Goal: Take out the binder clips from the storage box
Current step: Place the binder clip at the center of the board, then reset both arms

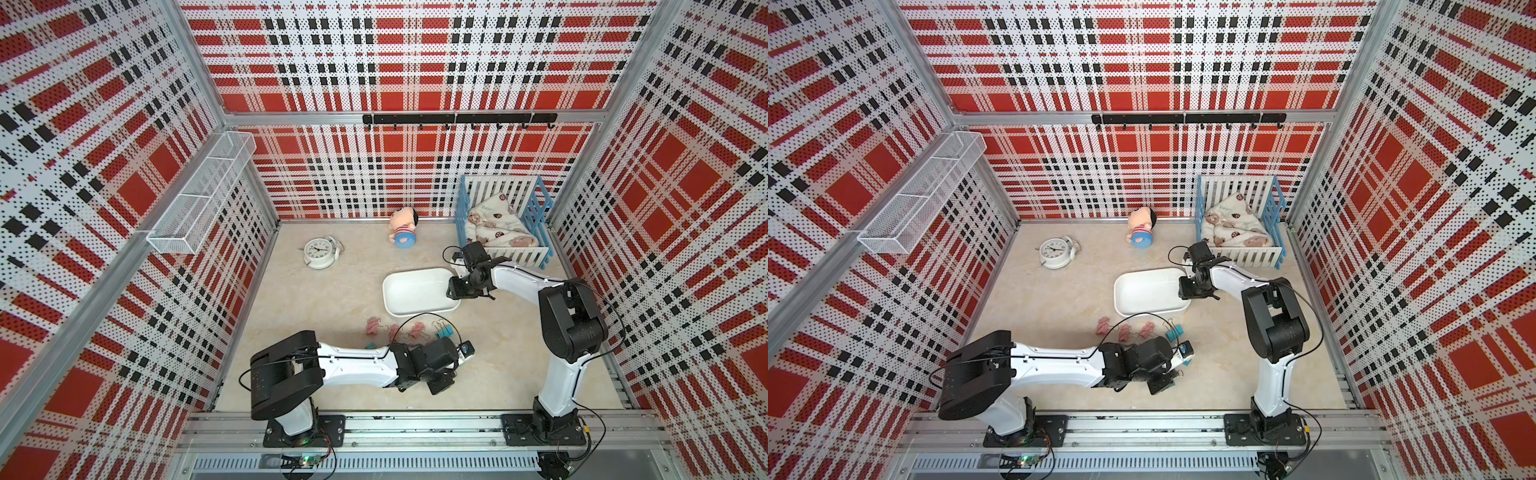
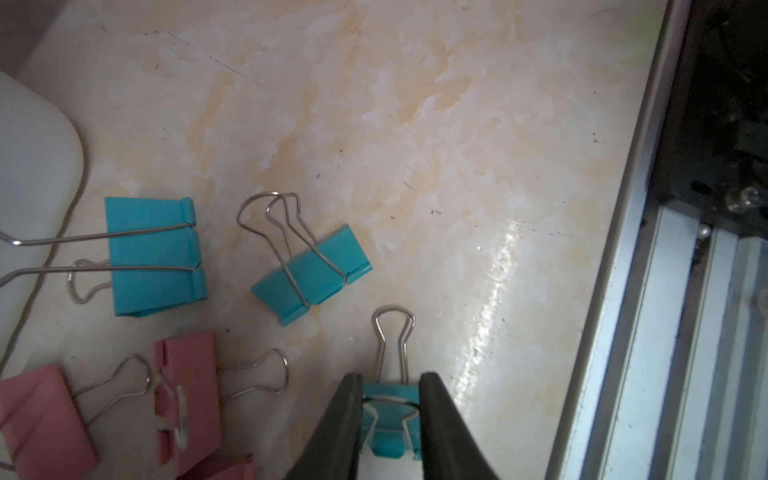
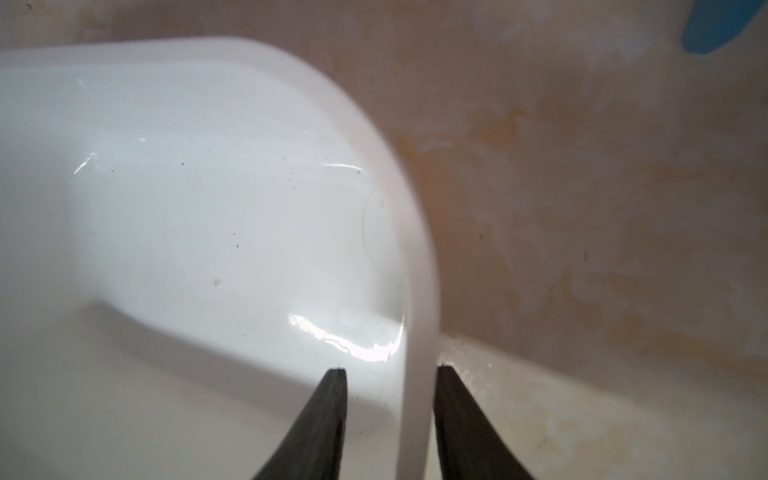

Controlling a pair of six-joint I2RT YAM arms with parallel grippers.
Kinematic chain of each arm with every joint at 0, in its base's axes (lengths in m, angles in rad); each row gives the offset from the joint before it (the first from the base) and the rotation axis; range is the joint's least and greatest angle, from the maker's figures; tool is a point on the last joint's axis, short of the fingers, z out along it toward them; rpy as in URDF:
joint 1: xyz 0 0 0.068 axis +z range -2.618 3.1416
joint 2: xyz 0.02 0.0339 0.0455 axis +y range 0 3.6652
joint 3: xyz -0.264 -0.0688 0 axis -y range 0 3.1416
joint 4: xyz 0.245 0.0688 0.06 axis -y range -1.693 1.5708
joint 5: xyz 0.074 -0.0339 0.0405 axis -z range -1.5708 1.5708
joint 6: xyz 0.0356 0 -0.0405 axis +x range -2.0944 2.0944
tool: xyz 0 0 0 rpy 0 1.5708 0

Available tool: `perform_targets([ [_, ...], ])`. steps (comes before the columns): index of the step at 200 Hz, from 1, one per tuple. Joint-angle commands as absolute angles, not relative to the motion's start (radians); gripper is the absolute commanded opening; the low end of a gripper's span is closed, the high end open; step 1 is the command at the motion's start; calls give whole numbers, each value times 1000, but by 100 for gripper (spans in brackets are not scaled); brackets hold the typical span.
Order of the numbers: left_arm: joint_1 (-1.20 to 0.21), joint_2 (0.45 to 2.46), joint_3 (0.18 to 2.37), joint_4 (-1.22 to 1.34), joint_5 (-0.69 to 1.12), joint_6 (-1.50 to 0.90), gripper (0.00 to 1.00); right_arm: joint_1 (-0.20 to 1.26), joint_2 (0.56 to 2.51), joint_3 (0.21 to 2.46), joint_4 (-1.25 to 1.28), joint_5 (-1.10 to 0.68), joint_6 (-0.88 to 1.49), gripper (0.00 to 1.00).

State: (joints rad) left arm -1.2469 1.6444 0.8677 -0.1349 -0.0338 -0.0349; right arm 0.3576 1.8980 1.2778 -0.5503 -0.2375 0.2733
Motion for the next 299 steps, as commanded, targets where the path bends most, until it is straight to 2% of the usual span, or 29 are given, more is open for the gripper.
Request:
perform_targets([
  [1, -1244, 1647, 851, -117, -29, -44, 31, 352, 1894, 1279, -558, -223, 264, 42],
  [70, -1244, 1617, 842, -127, -32, -44, 35, 352, 1891, 1294, -569, -221, 264, 42],
  [112, -1240, 1586, 842, -146, -71, -44, 40, 357, 1882, 1308, -586, -214, 258, 47],
  [117, -1239, 1580, 841, -149, -77, -44, 47, 357, 1881, 1309, -587, -213, 258, 48],
  [118, -1238, 1578, 841, -149, -78, -44, 52, 358, 1880, 1309, -587, -213, 258, 48],
  [119, -1239, 1578, 841, -150, -78, -43, 62, 358, 1880, 1309, -588, -212, 258, 48],
  [121, -1239, 1575, 841, -150, -79, -43, 88, 358, 1879, 1310, -589, -212, 258, 48],
  [123, -1239, 1572, 842, -151, -80, -42, 97, 358, 1878, 1311, -590, -212, 257, 48],
  [125, -1238, 1570, 841, -153, -82, -41, 100, 358, 1877, 1311, -590, -211, 256, 49],
  [204, -1166, 1405, 814, -197, -172, -17, 100, 363, 1805, 1338, -630, -187, 246, 51],
  [246, -1098, 1214, 779, -142, -394, -18, 100, 362, 1751, 1354, -653, -155, 233, 51],
  [271, -1012, 1082, 722, -59, -494, -20, 100, 362, 1728, 1353, -658, -118, 229, 53],
  [299, -919, 963, 657, 23, -542, 8, 99, 362, 1720, 1344, -663, -87, 225, 61],
])
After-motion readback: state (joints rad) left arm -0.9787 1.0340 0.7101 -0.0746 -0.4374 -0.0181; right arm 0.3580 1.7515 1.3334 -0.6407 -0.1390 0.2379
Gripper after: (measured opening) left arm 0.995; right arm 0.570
